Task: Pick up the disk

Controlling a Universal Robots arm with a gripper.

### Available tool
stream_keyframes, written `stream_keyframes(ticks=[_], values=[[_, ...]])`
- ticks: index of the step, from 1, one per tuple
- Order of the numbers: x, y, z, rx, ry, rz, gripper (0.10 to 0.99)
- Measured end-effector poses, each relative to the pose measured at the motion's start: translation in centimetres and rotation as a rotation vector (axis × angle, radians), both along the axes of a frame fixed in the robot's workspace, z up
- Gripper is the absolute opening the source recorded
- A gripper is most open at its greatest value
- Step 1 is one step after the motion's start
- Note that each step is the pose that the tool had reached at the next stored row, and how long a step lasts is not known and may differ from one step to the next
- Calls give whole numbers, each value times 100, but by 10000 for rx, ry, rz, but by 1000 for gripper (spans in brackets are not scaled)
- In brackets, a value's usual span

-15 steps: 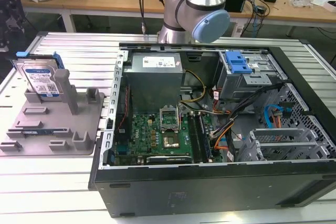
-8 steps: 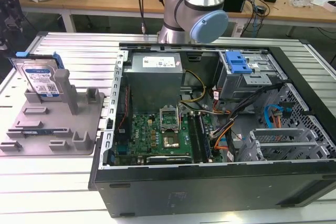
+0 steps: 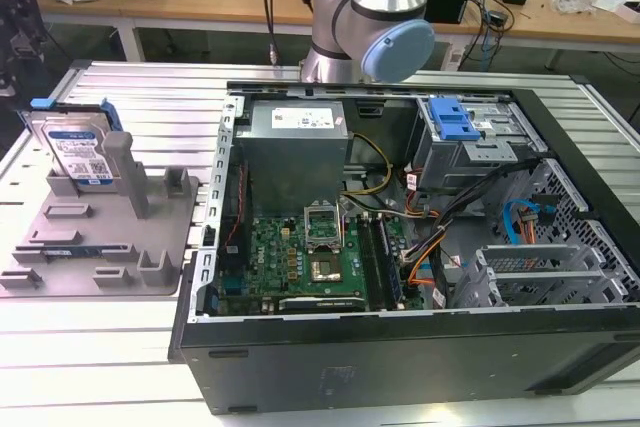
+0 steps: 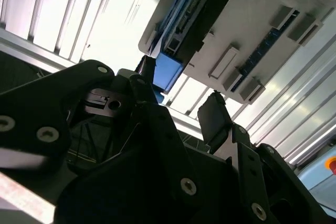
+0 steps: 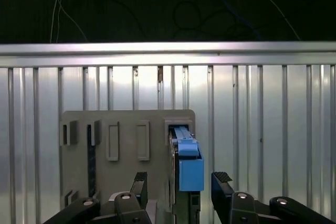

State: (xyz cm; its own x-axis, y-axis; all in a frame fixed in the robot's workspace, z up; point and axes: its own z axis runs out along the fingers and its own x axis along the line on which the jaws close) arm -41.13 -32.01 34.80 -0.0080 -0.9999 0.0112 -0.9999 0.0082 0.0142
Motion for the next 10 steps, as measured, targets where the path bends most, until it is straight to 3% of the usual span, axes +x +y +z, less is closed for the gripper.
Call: stream_keyframes(ticks=[2, 10], values=[[0, 29, -19, -5, 0, 3, 604], [0, 51, -100, -15, 2, 9, 604]])
